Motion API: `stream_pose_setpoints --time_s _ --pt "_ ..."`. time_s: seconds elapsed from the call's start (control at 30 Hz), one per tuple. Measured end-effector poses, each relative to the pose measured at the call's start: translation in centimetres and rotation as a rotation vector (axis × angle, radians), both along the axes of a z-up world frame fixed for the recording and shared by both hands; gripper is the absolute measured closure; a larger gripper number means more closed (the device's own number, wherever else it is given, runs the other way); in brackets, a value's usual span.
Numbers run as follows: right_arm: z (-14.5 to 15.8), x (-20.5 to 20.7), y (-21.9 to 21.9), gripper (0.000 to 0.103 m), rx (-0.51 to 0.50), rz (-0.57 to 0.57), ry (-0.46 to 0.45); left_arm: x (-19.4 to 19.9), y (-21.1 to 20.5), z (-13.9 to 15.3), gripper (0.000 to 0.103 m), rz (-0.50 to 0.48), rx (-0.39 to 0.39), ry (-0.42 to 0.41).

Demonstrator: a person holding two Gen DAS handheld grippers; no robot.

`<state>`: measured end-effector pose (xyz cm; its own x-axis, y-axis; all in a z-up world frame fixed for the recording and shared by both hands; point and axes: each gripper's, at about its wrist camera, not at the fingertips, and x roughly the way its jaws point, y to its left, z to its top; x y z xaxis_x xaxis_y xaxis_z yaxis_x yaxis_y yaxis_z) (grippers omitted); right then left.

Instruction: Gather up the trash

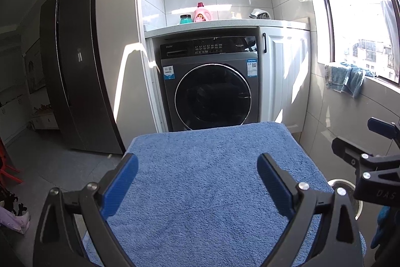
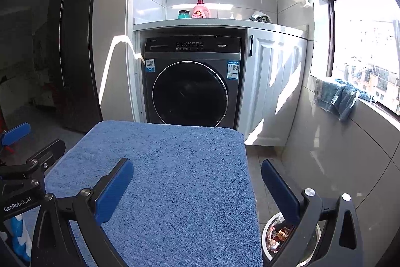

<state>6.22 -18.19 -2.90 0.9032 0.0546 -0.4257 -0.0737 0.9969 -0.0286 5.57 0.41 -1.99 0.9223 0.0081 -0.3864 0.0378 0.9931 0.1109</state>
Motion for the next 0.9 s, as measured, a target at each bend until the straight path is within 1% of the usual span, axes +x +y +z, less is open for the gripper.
stream_pose_setpoints --time_s 0.3,0.9 --pt "0.4 -0.5 0.2 0.0 -0.03 -0.016 -0.023 0.0 0.3 0.0 0.007 0.007 -0.012 0.012" --pt "1.0 -2.3 1.1 0.0 -0.053 -0.012 -0.057 -1.2 -0.1 0.5 0.007 0.01 -0.002 0.006"
